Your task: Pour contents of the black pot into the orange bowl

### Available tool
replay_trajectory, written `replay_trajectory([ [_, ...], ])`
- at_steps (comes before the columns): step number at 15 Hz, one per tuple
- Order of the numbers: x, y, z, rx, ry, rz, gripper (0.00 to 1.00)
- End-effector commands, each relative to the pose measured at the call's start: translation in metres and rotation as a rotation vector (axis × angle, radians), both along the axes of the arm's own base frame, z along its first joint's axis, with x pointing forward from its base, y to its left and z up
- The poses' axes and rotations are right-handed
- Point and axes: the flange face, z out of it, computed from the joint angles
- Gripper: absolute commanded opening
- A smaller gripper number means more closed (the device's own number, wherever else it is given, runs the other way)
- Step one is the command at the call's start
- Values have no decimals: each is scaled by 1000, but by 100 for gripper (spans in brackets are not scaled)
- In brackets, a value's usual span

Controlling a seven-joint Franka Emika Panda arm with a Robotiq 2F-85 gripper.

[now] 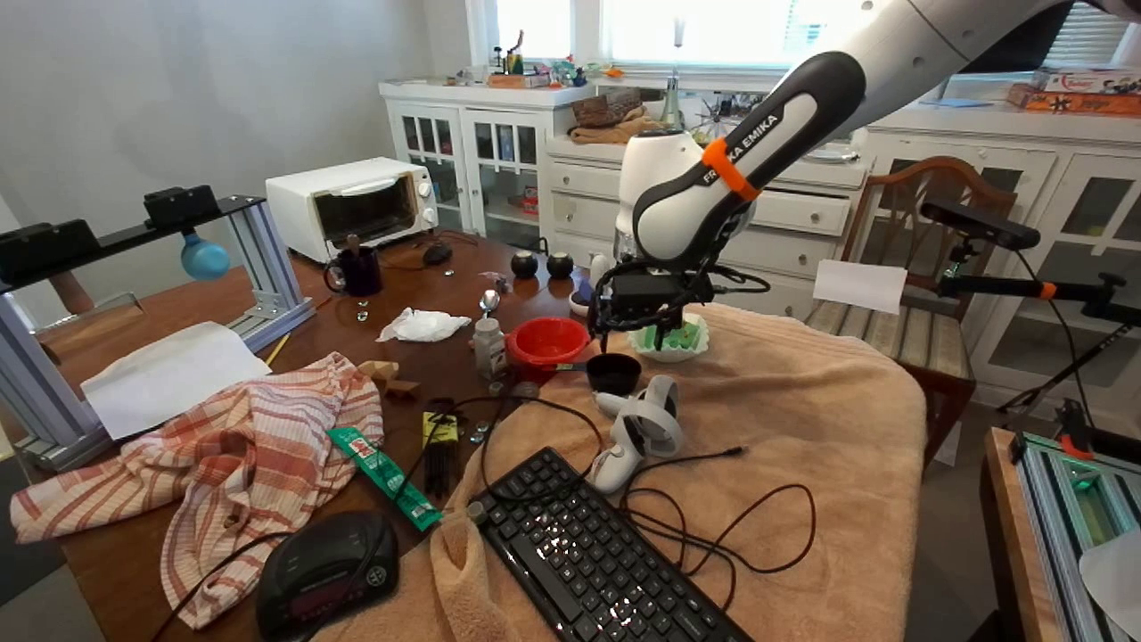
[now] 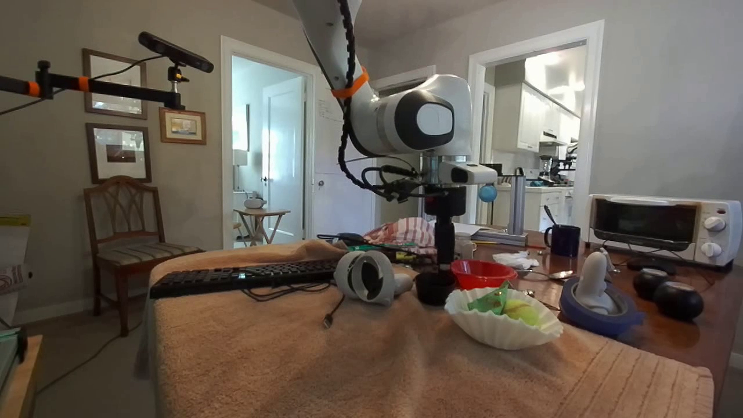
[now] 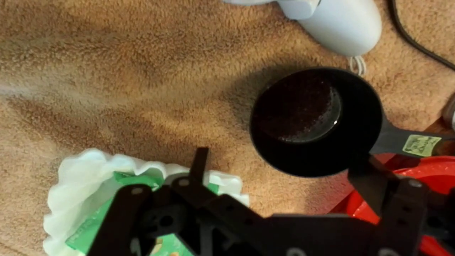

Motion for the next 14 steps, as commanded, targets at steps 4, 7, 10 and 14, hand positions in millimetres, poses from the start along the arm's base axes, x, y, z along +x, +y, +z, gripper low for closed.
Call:
replay_trajectory([
  [4, 0, 1, -3, 7, 5, -7, 100],
  [7, -2, -1, -3, 0, 9, -18, 100],
  [10, -8, 2, -12, -20, 21, -28, 100],
  [14, -7, 16, -30, -8, 54, 13, 100],
])
